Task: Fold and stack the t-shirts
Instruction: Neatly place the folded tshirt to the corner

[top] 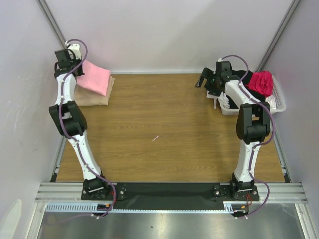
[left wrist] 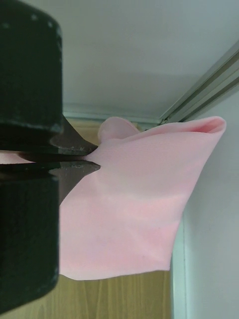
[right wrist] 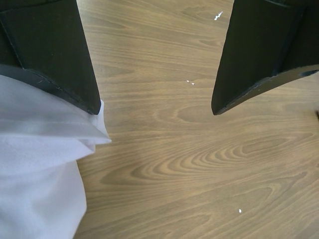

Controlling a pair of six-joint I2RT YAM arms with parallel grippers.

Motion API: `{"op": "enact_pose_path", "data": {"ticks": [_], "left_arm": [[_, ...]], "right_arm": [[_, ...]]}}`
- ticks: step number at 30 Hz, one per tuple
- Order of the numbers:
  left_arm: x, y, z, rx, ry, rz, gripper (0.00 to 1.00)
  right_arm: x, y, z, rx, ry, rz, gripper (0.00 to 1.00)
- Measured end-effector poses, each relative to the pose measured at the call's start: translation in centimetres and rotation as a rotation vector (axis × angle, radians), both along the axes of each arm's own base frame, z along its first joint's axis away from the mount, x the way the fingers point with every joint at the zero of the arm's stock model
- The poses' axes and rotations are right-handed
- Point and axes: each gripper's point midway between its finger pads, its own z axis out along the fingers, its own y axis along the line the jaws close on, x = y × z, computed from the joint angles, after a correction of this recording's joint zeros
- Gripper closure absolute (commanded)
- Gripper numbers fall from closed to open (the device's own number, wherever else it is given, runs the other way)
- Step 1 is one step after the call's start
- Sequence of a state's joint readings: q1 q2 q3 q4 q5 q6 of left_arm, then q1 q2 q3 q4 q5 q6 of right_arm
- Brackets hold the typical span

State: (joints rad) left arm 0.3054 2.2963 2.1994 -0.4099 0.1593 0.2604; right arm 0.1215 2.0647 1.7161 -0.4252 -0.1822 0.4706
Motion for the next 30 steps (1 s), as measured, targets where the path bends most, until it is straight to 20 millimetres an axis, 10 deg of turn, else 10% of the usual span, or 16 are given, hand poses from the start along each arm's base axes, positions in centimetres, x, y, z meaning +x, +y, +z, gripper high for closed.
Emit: {"op": "enact_pose_path", "data": {"ticks": [12,15,16,17,25,30], "left_arm": [[-0.7,1.9,-5.4,0.049,0.090,0.069,0.98],[-1.1,3.0,-6.9,0.082,0.128,0.120,0.75],[-1.3,3.5,-7.2,0.095,0.138,0.138,0.42],[-1.5,3.9,-7.5,0.114,0.149,0.156,0.29],[-1.7,5.1,-5.9,0.125,0.125,0.268,0.09],[-1.5,2.0,-3.8,0.038,0.070,0.254,0.04]], "right_arm": [[-0.1,0.3,0.0,0.005,0.010,0.010,0.00],[-0.2,0.6,0.0,0.006,0.009,0.015,0.00],[-0.2,0.6,0.1,0.006,0.008,0.015,0.00],[-0.2,0.6,0.1,0.006,0.008,0.016,0.00],[-0.3,0.9,0.1,0.012,0.009,0.025,0.00],[-0.2,1.3,0.1,0.018,0.000,0.034,0.00]]}}
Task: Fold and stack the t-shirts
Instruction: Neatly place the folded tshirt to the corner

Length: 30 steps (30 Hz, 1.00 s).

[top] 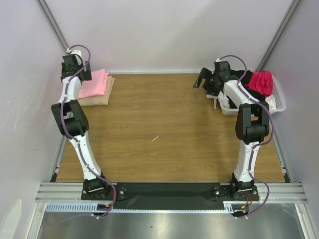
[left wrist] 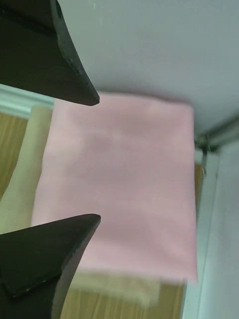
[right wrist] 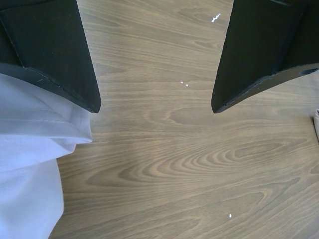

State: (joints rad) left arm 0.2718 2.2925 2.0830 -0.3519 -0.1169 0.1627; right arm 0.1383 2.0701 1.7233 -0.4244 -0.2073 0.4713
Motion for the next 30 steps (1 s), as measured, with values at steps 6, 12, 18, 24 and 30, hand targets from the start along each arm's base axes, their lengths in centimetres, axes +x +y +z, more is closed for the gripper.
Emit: {"op": "enact_pose_path", "data": {"ticks": [6,12,18,24,30], "left_arm": [[1.1,-9.8,2.4,-0.015,-0.039,-0.158,0.07],[2.5,-15.5,2.0,0.002,-0.019,-0.228,0.16],[2.3,-12.1,-0.2,0.056,0.035,-0.131,0.21],[2.2,-10.9,-3.1,0.056,0.085,-0.115,0.28],[2.4,-11.4,-5.5,0.056,0.123,-0.128,0.28]], "right_arm": [[-1.0,0.3,-1.8,0.007,0.037,0.016,0.00],[-2.4,0.3,-2.5,0.013,0.064,0.028,0.00],[-2.5,-0.5,-1.5,0.024,0.044,0.018,0.00],[-2.4,-0.7,-1.4,0.030,0.041,0.017,0.01],[-2.6,-0.7,-1.4,0.030,0.048,0.017,0.00]]}}
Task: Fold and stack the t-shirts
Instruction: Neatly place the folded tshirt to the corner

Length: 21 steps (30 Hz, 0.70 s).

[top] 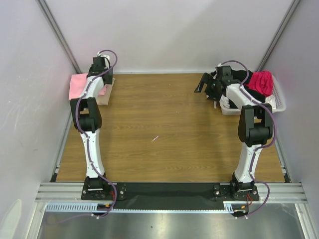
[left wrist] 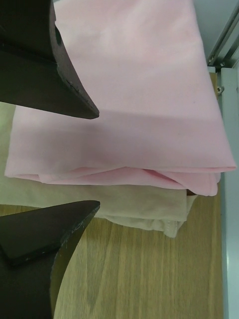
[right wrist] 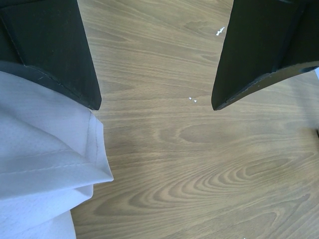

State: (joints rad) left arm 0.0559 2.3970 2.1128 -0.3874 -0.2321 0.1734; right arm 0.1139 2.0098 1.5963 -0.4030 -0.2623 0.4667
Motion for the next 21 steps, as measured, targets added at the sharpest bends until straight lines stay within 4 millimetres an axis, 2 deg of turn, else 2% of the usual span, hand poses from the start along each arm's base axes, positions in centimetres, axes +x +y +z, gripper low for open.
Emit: {"op": "enact_pose_path", "data": {"ticks": [5,12,18,21], "left_arm": [[-0.1,0.6,-1.5,0.035,0.029,0.017,0.28],[-0.3,1.4,-1.9,0.096,0.051,0.028,0.30],[-0.3,1.2,-2.5,0.146,0.083,-0.003,0.37],[-0.3,1.0,-3.0,0.159,0.095,-0.018,0.36]], "right_arm": [[-0.1,-0.1,0.2,-0.004,0.009,-0.002,0.00],[0.0,-0.2,0.5,-0.008,0.013,-0.006,0.00],[0.4,-0.1,1.0,-0.008,0.003,-0.007,0.00],[0.6,-0.1,1.1,-0.007,0.001,-0.007,0.00]]}}
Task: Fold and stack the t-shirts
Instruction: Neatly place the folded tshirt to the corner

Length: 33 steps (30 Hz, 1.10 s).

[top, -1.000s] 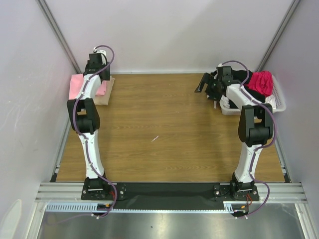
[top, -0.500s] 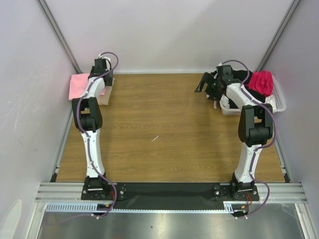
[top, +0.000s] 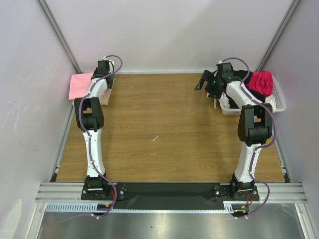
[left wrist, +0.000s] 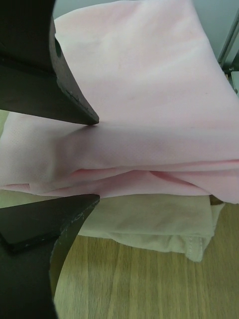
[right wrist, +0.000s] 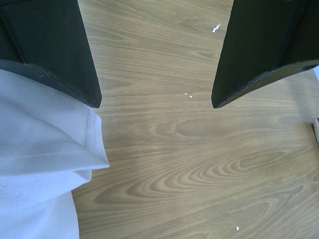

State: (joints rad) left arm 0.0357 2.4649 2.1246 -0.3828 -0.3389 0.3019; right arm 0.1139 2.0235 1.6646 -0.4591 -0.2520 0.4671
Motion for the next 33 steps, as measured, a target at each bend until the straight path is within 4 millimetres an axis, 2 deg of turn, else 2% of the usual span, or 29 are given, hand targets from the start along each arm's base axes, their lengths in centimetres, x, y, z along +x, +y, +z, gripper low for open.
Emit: {"op": "enact_pose_path", "data": {"ticks": [2,4,5,8,11,15,17,18,20,21,23,24,33], "left_arm": [[-0.02,-0.04,-0.26,0.007,0.008,-0.007,0.36],[-0.03,-0.08,-0.45,0.013,0.015,-0.013,0.24],[-0.04,-0.06,-0.47,0.017,0.017,-0.016,0.22],[-0.02,-0.08,-0.47,0.016,0.017,-0.018,0.22],[-0.02,-0.08,-0.47,0.016,0.017,-0.018,0.30],[0.00,-0.01,-0.42,0.021,0.017,-0.018,0.54],[0.01,0.05,-0.37,0.025,0.016,-0.017,0.60],[0.01,0.06,-0.39,0.026,0.016,-0.017,0.68],[0.02,0.08,-0.37,0.028,0.016,-0.019,0.73],[0.03,0.08,-0.36,0.029,0.016,-0.020,0.81],[0.04,0.07,-0.33,0.030,0.016,-0.021,0.89],[0.05,0.06,-0.34,0.030,0.016,-0.022,0.98],[-0.05,-0.43,-0.59,0.008,0.029,-0.048,1.00]], "right_arm": [[0.12,0.01,0.10,0.000,-0.003,0.000,0.00],[0.23,0.03,0.10,0.000,-0.003,0.000,0.00],[0.31,0.04,0.08,0.000,-0.003,0.000,0.00],[0.27,0.02,-0.17,-0.001,0.004,-0.001,0.00],[0.25,0.03,-0.19,0.001,0.007,-0.002,0.00],[0.24,0.03,-0.22,0.001,0.007,-0.003,0.00],[0.23,0.03,-0.22,0.001,0.008,-0.003,0.00],[0.23,0.03,-0.22,0.001,0.008,-0.003,0.00],[0.23,0.03,-0.23,0.001,0.008,-0.003,0.00],[0.23,0.03,-0.23,0.001,0.008,-0.003,0.00],[0.25,0.03,-0.21,0.001,0.008,-0.003,0.00],[0.26,0.04,-0.21,0.001,0.008,-0.003,0.00],[0.36,0.09,-0.56,0.001,0.014,-0.002,0.00]]}}
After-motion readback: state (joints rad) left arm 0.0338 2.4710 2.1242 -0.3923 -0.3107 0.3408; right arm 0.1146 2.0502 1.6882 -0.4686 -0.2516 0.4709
